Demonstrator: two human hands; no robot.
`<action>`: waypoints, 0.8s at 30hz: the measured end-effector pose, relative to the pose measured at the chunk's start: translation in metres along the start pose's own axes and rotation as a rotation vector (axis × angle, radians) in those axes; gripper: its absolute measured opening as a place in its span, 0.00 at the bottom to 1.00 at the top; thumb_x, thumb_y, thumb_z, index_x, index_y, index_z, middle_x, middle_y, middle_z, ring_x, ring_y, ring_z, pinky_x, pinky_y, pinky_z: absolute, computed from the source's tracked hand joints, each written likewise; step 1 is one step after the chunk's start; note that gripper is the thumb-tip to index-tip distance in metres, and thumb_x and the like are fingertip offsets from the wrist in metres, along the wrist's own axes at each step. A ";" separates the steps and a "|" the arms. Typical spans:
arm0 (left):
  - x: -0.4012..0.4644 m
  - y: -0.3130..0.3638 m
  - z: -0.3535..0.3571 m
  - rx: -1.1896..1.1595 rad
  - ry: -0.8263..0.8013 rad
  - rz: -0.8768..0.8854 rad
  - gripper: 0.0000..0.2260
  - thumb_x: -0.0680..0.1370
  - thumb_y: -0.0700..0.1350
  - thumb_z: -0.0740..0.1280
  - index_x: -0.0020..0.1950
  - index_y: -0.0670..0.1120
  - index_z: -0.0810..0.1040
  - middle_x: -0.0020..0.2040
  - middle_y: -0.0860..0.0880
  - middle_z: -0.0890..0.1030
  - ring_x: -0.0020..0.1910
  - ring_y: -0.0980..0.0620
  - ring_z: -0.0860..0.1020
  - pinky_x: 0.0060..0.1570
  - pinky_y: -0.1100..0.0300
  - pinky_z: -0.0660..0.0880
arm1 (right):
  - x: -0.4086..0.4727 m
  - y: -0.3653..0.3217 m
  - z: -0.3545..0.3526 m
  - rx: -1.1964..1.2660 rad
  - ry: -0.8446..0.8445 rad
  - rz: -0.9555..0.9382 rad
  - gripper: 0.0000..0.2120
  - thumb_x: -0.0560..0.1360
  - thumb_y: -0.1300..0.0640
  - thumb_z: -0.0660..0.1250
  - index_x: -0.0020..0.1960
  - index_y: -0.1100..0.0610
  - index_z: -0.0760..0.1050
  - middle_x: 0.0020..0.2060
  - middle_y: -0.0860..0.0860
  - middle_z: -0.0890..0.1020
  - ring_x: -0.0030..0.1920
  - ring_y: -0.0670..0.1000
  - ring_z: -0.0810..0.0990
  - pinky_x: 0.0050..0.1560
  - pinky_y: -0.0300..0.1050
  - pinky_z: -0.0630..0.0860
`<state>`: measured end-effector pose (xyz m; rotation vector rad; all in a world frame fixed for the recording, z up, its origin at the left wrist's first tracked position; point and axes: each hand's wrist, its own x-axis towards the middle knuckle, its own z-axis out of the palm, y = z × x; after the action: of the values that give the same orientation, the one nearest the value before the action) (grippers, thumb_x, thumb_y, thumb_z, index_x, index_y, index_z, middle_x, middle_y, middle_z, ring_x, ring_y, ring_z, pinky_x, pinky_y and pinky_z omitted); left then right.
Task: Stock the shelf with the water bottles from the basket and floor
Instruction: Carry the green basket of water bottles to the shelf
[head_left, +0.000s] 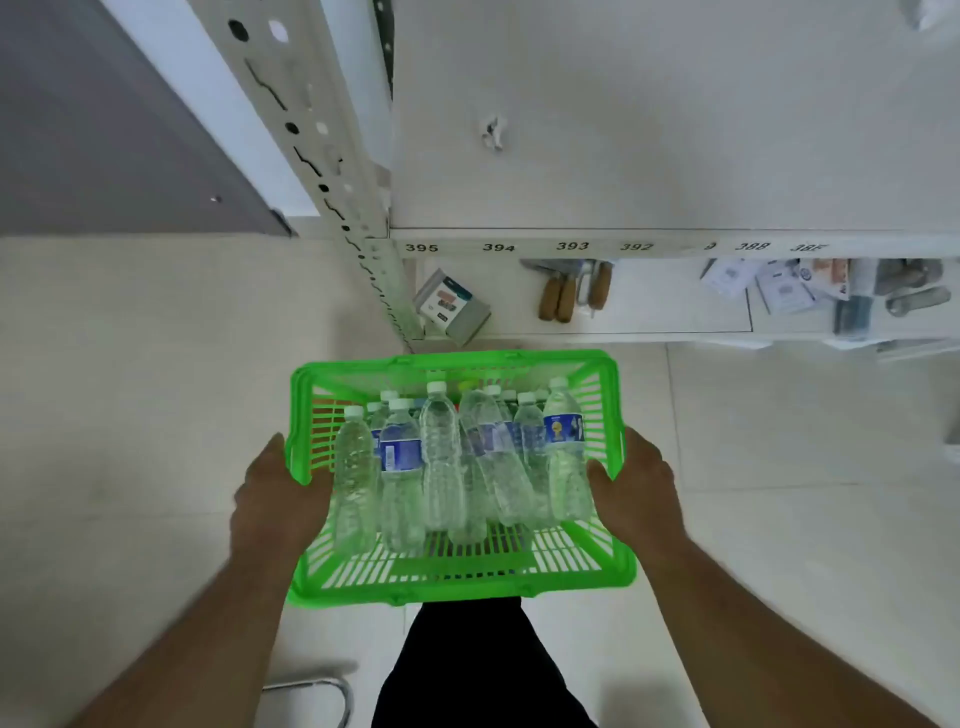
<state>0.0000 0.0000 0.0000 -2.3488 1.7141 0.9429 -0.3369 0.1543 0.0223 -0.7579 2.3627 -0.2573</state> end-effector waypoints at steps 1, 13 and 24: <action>0.007 -0.004 0.004 -0.042 -0.013 -0.050 0.35 0.72 0.53 0.71 0.76 0.49 0.62 0.71 0.40 0.72 0.66 0.36 0.74 0.64 0.44 0.71 | 0.004 0.004 0.005 0.048 0.024 0.025 0.23 0.75 0.52 0.68 0.69 0.54 0.70 0.62 0.58 0.76 0.63 0.62 0.73 0.62 0.53 0.72; 0.054 -0.029 0.032 -0.225 -0.104 -0.216 0.11 0.76 0.47 0.71 0.50 0.41 0.77 0.39 0.44 0.77 0.35 0.47 0.75 0.31 0.56 0.67 | 0.064 0.041 0.041 0.203 0.018 0.333 0.10 0.75 0.52 0.69 0.47 0.59 0.73 0.36 0.50 0.76 0.34 0.49 0.75 0.33 0.43 0.66; 0.029 -0.013 0.016 -0.279 -0.098 -0.165 0.06 0.75 0.44 0.71 0.49 0.44 0.78 0.37 0.44 0.79 0.33 0.46 0.75 0.32 0.58 0.69 | 0.048 0.060 0.009 0.357 -0.019 0.377 0.09 0.70 0.56 0.72 0.36 0.59 0.74 0.30 0.54 0.76 0.31 0.54 0.74 0.32 0.43 0.69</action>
<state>0.0098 -0.0125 -0.0316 -2.5123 1.4062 1.3158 -0.3888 0.1760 -0.0308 -0.1419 2.2960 -0.4865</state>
